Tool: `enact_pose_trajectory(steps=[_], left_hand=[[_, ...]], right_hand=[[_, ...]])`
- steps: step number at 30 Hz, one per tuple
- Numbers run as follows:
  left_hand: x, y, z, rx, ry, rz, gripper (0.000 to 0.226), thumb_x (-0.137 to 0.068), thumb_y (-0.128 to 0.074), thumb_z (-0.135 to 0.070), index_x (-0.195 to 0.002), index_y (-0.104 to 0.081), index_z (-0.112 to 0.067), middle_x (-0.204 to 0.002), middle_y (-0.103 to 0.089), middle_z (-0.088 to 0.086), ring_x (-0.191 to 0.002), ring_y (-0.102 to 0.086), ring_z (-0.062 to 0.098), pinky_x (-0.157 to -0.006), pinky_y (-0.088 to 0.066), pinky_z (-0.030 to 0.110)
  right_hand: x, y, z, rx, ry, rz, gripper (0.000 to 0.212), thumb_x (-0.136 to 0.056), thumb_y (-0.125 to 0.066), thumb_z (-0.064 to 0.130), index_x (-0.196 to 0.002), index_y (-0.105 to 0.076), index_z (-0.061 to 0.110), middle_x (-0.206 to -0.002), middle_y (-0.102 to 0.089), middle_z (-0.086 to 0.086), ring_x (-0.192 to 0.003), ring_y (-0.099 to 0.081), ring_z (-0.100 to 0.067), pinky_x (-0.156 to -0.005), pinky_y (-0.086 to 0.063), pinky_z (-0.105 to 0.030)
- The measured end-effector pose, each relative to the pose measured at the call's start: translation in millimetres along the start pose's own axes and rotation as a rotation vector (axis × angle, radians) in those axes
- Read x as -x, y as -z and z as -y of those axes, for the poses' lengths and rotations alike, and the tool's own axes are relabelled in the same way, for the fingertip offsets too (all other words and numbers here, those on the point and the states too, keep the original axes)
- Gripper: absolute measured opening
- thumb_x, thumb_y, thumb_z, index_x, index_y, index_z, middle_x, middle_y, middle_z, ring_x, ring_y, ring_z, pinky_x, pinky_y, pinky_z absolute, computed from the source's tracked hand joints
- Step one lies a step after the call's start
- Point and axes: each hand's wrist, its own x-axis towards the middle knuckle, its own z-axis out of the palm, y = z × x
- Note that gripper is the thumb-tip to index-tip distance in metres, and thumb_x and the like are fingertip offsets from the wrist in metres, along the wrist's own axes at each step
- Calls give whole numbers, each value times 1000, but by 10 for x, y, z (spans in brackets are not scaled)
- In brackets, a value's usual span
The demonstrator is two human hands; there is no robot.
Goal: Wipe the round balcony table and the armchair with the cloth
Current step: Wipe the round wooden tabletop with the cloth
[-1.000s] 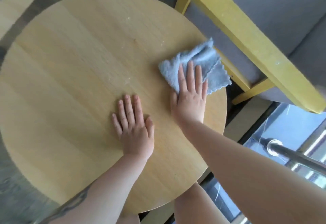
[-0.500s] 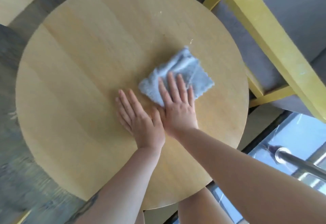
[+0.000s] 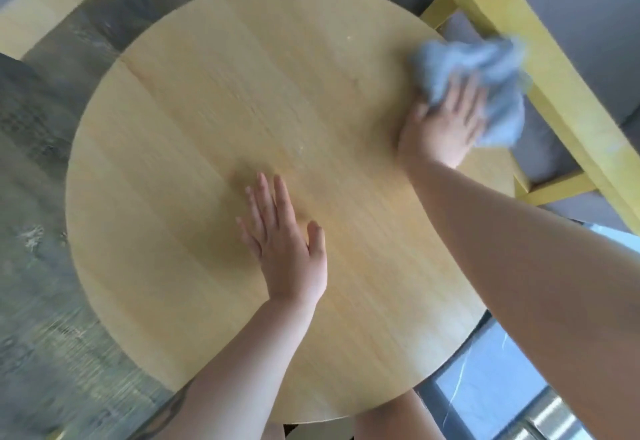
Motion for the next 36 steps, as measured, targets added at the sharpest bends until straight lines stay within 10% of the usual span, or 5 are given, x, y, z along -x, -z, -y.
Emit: enact_pose_trajectory(steps=[16,22,26,32,36], left_hand=[[-90,-107,67,-202,-120,12,70,-89,-29,-34,-153,-10,-14,-161,-5,5,-148,0,19,-116,2,43],[36,-87,133,-247,-116,-15,67,-95,-33,-35,-153,-11,-10,-161,-9,7,-147,-6,21,-117,-4,41],[113,-119,299,-379,-309,10,62,-96,-31,-36,-151,-20,-9,-159,-18,7,-146,-13,20,-116,-8,44],[128,-135,376,-445,-453,2,60,-99,-22,-38,-152,-13,-12,-159,-7,0,-147,-7,19,-117,-5,46],[108,-149,380,-436,-454,1,60,-100,-24,-35,-153,-11,-11,-160,-11,3,-147,-8,19,-118,-6,47]], right_hand=[[1010,30,-137,151,870,369,66,-93,-37,34,-153,-13,25,-161,-9,-2,-148,-3,-25,-119,-3,-45],[1408,-61,-164,1,-266,6,68,-91,-32,36,-154,-10,24,-161,-6,-2,-148,-1,-23,-119,-3,-48],[1383,21,-393,146,740,293,67,-90,-36,39,-152,-15,25,-160,-11,-2,-148,-7,-24,-119,-10,-48],[1085,106,-639,43,-500,-10,64,-97,-29,36,-154,-4,22,-161,1,-2,-148,4,-23,-119,4,-42],[1010,188,-649,169,454,237,62,-98,-31,39,-153,-8,26,-161,-3,-1,-148,1,-23,-119,-1,-43]])
